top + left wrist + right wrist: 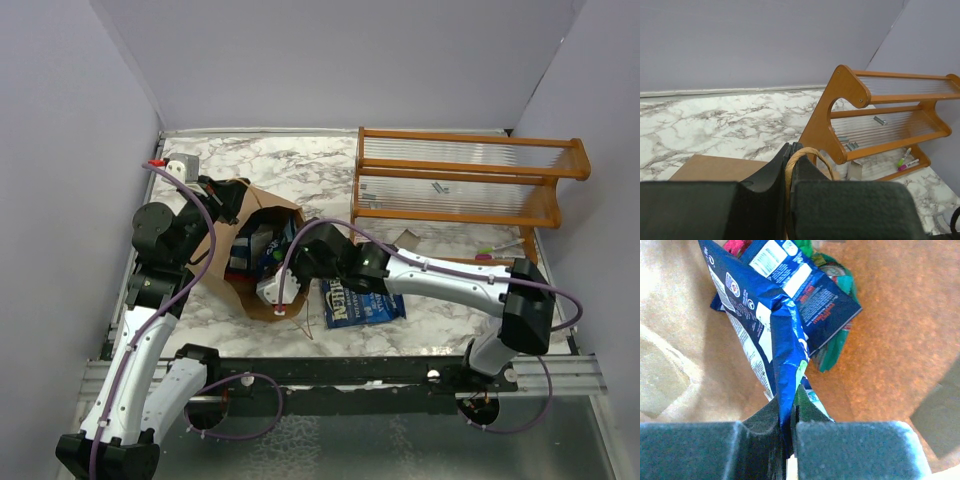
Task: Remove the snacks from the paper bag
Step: Take out the snack from the paper bag, then place the snack at the center of the board.
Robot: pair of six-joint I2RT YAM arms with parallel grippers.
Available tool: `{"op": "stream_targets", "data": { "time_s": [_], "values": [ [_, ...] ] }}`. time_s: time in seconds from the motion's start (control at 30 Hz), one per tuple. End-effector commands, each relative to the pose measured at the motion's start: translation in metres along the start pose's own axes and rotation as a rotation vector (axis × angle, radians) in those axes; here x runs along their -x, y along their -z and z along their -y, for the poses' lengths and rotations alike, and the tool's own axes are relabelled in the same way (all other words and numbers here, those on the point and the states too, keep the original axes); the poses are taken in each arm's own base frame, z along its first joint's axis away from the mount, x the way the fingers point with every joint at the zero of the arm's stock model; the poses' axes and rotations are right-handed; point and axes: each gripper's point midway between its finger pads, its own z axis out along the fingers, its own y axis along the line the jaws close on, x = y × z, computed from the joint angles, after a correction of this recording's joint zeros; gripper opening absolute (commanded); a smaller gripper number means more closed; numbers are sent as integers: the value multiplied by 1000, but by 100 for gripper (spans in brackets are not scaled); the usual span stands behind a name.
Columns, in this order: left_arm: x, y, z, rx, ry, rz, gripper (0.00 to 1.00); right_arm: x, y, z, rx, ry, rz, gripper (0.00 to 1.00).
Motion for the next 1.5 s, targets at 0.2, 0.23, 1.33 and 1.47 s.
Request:
{"op": "stream_targets", "data": {
  "time_s": [0.2,0.23,1.33,1.47],
  "values": [
    [0,-1,3,-19,10,8,0,34,64,61,-136,-223,152,1],
    [0,-2,3,-18,11,6,0,37,73,65,-138,-256,171,1],
    [2,-8,-4,16,-8,-3,0,-46,142,-107,-141,-555,-175,1],
    [1,-9,-4,10,-7,-6,0,-53,129,-101,-176,-546,-201,1]
  ]
}}
